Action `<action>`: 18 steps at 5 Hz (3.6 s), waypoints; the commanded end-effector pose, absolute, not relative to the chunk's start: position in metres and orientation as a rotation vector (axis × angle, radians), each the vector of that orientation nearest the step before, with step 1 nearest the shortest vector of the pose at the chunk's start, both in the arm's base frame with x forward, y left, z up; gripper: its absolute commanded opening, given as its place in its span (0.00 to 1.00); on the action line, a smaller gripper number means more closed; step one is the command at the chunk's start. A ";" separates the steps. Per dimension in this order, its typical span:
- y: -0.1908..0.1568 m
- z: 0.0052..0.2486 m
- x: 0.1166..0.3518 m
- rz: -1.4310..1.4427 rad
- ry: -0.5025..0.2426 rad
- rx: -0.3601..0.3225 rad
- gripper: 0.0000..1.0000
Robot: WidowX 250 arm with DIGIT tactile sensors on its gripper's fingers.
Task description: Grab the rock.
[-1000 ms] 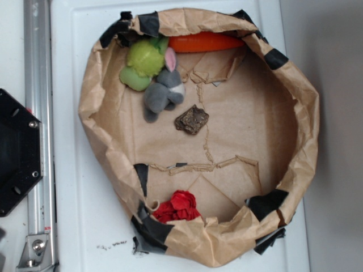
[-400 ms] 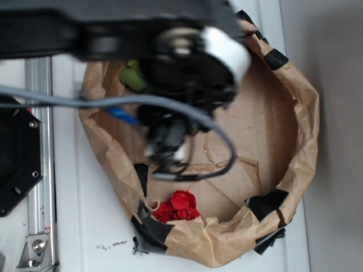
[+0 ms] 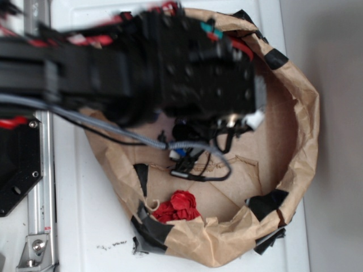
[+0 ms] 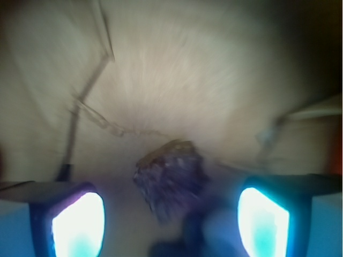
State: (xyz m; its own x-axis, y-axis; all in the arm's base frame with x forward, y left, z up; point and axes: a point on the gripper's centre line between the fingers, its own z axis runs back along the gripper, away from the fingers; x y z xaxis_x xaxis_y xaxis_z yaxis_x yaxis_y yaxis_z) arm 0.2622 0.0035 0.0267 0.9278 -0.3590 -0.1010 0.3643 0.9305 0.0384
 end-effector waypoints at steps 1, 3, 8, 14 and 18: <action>-0.002 0.010 0.251 -0.397 0.110 0.101 0.00; 0.005 0.092 0.247 -0.188 -0.127 -0.023 0.00; 0.008 0.110 0.259 -0.335 -0.032 -0.065 1.00; 0.032 0.054 0.260 -0.413 0.013 -0.020 1.00; 0.021 0.028 0.258 -0.418 0.068 0.016 0.00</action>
State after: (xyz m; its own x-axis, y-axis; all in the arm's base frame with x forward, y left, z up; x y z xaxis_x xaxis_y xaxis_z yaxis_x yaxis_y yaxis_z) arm 0.2616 0.0251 0.0230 0.9164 -0.3898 -0.0915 0.3907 0.9205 -0.0088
